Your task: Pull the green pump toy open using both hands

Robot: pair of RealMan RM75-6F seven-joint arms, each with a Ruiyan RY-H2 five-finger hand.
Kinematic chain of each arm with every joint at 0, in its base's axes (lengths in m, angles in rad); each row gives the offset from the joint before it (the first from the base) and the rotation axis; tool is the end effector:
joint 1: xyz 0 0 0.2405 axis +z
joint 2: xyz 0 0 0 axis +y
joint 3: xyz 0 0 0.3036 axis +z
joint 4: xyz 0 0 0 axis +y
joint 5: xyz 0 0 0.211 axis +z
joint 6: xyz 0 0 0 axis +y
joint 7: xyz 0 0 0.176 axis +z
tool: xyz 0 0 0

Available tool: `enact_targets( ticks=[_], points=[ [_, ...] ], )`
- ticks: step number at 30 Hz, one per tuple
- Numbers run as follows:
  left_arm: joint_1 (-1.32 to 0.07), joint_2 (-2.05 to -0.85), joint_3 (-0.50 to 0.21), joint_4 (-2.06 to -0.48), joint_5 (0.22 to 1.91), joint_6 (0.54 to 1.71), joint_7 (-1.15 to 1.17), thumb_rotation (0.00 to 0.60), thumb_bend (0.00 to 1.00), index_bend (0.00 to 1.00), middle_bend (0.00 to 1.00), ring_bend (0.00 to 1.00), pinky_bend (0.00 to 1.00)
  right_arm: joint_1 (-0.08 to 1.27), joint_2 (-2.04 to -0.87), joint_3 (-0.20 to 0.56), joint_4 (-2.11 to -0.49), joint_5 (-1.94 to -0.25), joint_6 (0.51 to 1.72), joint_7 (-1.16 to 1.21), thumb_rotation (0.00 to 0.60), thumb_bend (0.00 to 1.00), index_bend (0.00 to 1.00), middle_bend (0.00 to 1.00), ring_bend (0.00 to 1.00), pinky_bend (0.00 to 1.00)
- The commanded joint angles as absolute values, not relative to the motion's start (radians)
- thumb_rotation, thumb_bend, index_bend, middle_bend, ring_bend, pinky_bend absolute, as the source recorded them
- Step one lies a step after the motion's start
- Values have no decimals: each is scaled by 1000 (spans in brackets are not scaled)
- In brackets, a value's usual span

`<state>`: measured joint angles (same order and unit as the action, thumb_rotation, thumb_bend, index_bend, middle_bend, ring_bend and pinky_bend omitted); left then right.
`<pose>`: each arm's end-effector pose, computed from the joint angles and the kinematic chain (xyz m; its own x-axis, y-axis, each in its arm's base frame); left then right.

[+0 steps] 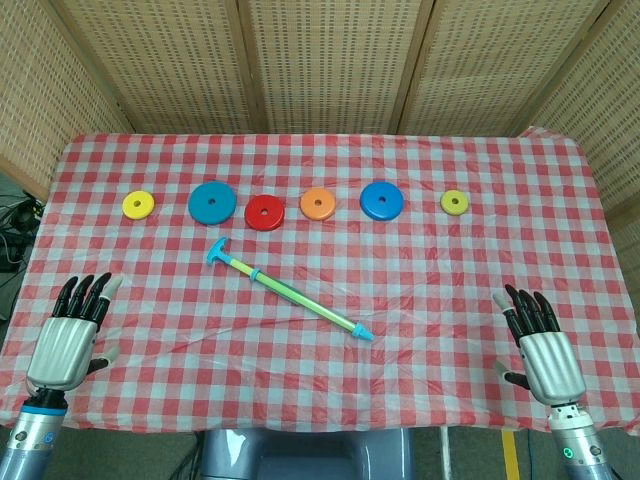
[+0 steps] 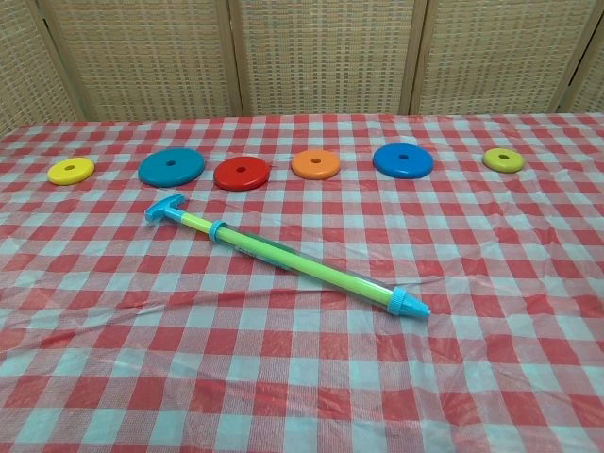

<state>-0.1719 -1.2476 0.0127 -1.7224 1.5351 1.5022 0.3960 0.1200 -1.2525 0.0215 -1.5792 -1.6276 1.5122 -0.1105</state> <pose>-0.2984 0.2270 0.1161 0.5418 -0.0035 0.8405 0.8318 -0.1409 -0.5368 -0.3211 -0.2202 0.1253 0.4115 0.0189 0.9112 -0.8969 -0.1693 0.4086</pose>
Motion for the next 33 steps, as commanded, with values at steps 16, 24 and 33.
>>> enact_targets(
  ticks=[16, 24, 33],
  points=[
    [-168, -1238, -1, -1737, 1534, 1483, 389, 600, 0, 0, 0, 0, 0, 122, -1257, 40, -1561, -1613, 1517, -79, 600, 129, 0, 0, 0, 0],
    [-173, -1235, -8, -1752, 1546, 1477, 388, 600, 0, 0, 0, 0, 0, 117, -1244, 48, -1561, -1606, 1529, -58, 600, 128, 0, 0, 0, 0],
    [-258, -1294, -123, -1708, 1512, 1439, 412, 600, 7, 118, 355, 389, 396, 124, -1249, 60, -1549, -1574, 1507, -53, 600, 128, 0, 0, 0, 0]
  ],
)
